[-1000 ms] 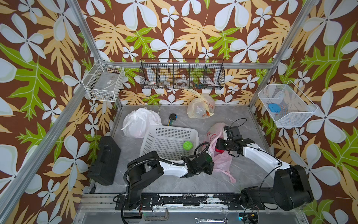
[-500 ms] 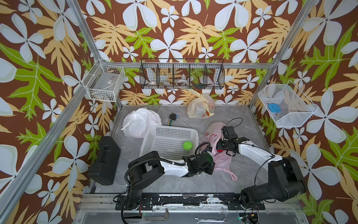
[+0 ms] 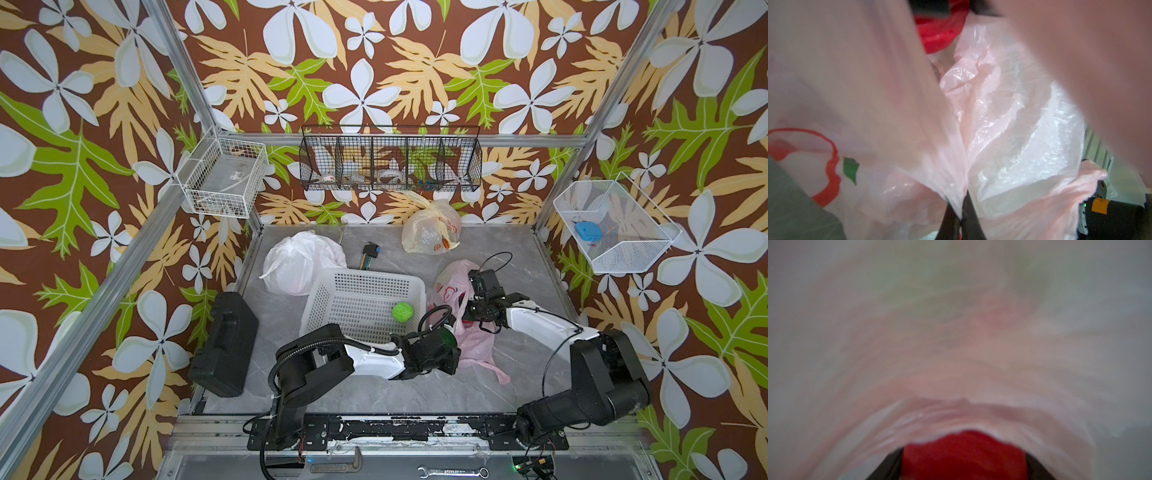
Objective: Untie the knot of a plastic bag & take out the apple
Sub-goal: Pick up the apple from the plastic bag.
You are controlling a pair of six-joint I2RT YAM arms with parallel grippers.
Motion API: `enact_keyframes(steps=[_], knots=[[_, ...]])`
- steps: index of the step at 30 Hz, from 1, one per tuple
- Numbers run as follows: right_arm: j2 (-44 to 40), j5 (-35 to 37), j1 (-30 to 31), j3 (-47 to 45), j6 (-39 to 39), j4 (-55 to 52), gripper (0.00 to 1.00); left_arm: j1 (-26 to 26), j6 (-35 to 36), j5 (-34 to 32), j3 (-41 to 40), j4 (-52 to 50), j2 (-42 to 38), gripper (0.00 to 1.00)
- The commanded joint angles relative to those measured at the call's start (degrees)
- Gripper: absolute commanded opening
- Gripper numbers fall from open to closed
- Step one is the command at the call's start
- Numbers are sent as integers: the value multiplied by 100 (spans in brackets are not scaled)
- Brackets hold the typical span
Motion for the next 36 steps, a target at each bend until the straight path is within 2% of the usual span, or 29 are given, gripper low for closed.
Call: enact_keyframes(steps=[1,5,10,15,19,23,29,36], knots=[[-520,229,13,31,46,-544,62,7,-19,-12,-10,65,-83,0],[-1171,406,13,-90,49,-1213,62,48,-45,12,-72,135,-199,0],[-2148,261,11,-370,202,-1745,62,95,-64,97,-203,256,-372,0],[-3260,3,6,-348,477,-1788,62,103,-98,168,-388,401,-510,0],[-3775,-12,13,-197,556,-1607,63,103,-140,162,-594,554,-610,0],[-3810,-415,13,-339,580,-1028,65,93,-161,251,-680,626,-646,0],[-3278,-1184,13,-612,712,-374,67,94,-29,74,-579,353,-794,0],[-2987,-919,39,-518,390,307,69,85,178,-67,-313,-9,-814,0]])
